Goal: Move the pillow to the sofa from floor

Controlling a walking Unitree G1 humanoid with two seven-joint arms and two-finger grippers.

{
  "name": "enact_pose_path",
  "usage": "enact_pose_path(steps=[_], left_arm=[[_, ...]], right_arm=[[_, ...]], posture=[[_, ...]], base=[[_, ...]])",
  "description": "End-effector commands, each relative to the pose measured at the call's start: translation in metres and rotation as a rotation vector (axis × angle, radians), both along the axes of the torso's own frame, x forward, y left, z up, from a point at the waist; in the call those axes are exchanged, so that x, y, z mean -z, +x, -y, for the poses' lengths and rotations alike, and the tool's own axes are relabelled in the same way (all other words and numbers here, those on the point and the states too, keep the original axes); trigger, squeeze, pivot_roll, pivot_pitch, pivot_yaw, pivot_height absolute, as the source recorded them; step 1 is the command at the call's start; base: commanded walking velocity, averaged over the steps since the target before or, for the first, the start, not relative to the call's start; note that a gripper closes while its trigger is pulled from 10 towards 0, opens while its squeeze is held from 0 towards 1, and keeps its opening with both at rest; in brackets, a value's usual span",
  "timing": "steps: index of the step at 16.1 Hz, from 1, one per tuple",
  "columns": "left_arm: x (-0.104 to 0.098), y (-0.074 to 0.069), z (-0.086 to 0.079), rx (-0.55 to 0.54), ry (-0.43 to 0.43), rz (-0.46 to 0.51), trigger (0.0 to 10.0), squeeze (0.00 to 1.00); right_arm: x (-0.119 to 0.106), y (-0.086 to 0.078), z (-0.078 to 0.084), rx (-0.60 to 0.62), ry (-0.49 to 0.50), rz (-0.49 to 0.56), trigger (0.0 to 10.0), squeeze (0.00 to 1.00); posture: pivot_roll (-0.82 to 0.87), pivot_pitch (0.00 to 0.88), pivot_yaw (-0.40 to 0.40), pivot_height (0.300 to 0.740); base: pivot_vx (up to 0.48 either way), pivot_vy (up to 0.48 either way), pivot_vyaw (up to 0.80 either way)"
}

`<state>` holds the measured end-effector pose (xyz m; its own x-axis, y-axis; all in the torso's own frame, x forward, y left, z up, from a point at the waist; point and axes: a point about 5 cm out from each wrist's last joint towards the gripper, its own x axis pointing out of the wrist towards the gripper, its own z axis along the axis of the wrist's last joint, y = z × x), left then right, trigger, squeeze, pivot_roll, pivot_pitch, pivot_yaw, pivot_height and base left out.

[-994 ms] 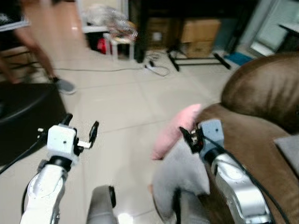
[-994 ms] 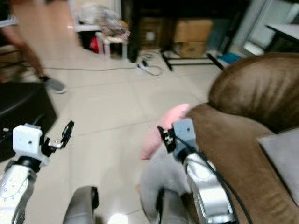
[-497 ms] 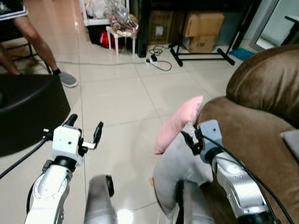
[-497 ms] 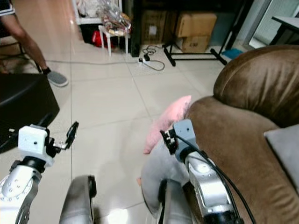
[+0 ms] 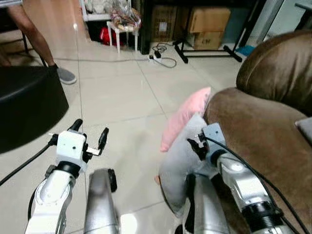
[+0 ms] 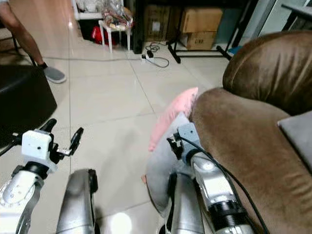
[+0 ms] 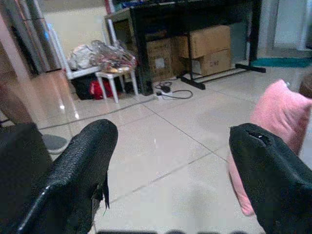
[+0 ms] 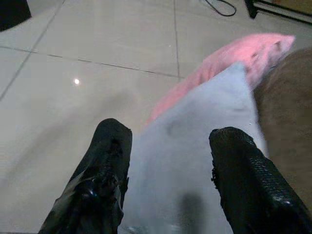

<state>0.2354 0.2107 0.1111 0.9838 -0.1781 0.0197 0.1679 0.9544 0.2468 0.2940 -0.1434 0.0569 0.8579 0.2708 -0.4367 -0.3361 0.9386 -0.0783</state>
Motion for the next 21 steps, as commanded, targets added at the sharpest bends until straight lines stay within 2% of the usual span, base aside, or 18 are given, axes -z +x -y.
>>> enact_pose_path(steps=[1,3,4,6,8,9,10,12,17,18,19,20,21], left_arm=[[0.002,0.002,0.006,0.074,0.007,-0.020,10.0,0.00],[0.002,0.002,0.007,0.100,0.004,-0.031,10.0,0.00],[0.003,0.001,0.011,0.161,-0.002,-0.057,10.0,0.00],[0.009,-0.004,0.016,0.285,-0.007,-0.135,10.0,0.00],[0.012,-0.007,0.018,0.358,-0.007,-0.181,10.0,0.00],[0.013,-0.006,0.018,0.364,-0.005,-0.183,10.0,0.00],[0.012,-0.006,0.018,0.376,-0.002,-0.185,10.0,0.00],[0.010,-0.006,0.016,0.427,-0.014,-0.207,10.0,0.00],[0.008,-0.005,0.016,0.471,-0.013,-0.221,10.0,0.00],[0.008,-0.004,0.015,0.476,-0.012,-0.223,10.0,0.00],[0.008,-0.004,0.016,0.482,-0.010,-0.226,10.0,0.00],[0.008,-0.004,0.016,0.487,-0.010,-0.229,10.0,0.00],[0.008,-0.005,0.016,0.492,-0.012,-0.232,10.0,0.00]], right_arm=[[-0.005,0.005,-0.003,-0.012,0.073,0.017,10.0,1.00],[-0.007,0.007,-0.005,-0.012,0.093,0.027,10.0,1.00],[-0.008,0.013,-0.005,-0.004,0.080,0.039,10.0,1.00],[-0.009,0.024,-0.008,0.009,0.040,0.053,10.0,1.00],[-0.003,0.034,-0.005,0.081,-0.053,0.027,10.0,1.00],[0.000,0.036,-0.002,0.114,-0.086,0.010,10.0,0.39],[0.005,0.038,0.005,0.167,-0.134,-0.022,10.0,0.00],[0.020,0.036,0.019,0.243,-0.243,-0.089,10.0,0.00],[0.034,0.029,0.031,0.331,-0.278,-0.145,10.0,0.00],[0.041,0.024,0.032,0.338,-0.294,-0.177,8.7,0.00],[0.046,0.020,0.031,0.328,-0.298,-0.204,4.0,0.00],[0.050,0.017,0.029,0.305,-0.303,-0.225,1.2,0.00],[0.054,0.015,0.027,0.284,-0.302,-0.249,0.0,0.00]], posture=[[0.05,0.000,-0.099,0.420],[0.05,0.000,-0.097,0.420],[0.05,0.000,-0.094,0.420],[0.05,0.000,-0.086,0.420],[0.05,0.000,-0.084,0.420],[0.05,0.000,-0.085,0.420],[0.06,0.000,-0.086,0.420],[0.06,0.000,-0.081,0.420],[0.06,0.000,-0.072,0.420],[0.07,0.000,-0.072,0.420],[0.07,0.000,-0.071,0.420],[0.07,0.000,-0.071,0.420],[0.07,0.000,-0.071,0.420]], base=[[0.000,0.000,0.00],[0.000,0.000,0.00],[0.000,0.000,0.00],[0.000,0.000,0.00],[0.000,0.000,0.00],[0.000,0.000,0.00],[0.000,0.000,0.00],[0.000,0.000,0.00],[0.000,0.000,0.00],[0.000,0.000,0.00],[0.000,0.000,0.00],[0.000,0.000,0.00],[0.000,0.000,0.00]])
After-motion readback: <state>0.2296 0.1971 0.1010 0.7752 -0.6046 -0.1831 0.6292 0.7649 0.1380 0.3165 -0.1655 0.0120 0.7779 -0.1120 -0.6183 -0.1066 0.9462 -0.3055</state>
